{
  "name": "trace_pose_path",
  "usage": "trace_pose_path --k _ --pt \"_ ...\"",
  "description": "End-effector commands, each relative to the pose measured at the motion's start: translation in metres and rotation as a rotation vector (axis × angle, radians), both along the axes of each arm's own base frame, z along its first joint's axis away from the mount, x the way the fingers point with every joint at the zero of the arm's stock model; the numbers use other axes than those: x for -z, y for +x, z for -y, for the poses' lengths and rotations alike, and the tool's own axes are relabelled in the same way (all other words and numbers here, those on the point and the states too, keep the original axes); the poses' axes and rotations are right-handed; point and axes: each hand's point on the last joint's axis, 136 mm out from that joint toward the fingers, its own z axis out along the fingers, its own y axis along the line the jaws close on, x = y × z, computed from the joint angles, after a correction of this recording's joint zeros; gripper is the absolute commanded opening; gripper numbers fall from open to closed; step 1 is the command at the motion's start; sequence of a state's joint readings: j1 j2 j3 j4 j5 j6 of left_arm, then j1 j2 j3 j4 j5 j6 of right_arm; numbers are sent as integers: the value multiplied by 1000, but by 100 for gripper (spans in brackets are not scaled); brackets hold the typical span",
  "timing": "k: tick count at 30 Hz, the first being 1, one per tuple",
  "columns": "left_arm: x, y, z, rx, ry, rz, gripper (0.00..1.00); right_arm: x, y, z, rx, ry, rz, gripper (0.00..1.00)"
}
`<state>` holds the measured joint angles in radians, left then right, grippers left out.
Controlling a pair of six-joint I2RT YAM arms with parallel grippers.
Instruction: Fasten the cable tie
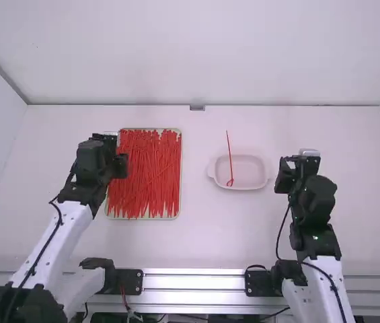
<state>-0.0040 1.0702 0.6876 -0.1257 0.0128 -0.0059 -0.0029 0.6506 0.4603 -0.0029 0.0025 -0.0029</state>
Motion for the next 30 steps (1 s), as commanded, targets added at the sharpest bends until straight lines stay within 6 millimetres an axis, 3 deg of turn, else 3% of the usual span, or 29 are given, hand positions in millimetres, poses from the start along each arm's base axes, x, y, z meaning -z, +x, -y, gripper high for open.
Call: trace_pose_path --k 1,5,15,22,30 --pt "-3 -8 -4 -11 12 46 40 11 -8 -1 -4 3 3 35" --pt "-8 -18 -4 -12 11 136 31 31 -21 -1 -4 3 3 26" --pt "35 -62 -4 -12 11 136 7 79 -41 -1 -4 3 3 6" --pt "65 -82 -4 -12 11 136 0 106 -48 -1 -4 3 3 0" --pt "99 -99 -4 -12 11 136 0 88 -49 -1 -5 3 94 0"
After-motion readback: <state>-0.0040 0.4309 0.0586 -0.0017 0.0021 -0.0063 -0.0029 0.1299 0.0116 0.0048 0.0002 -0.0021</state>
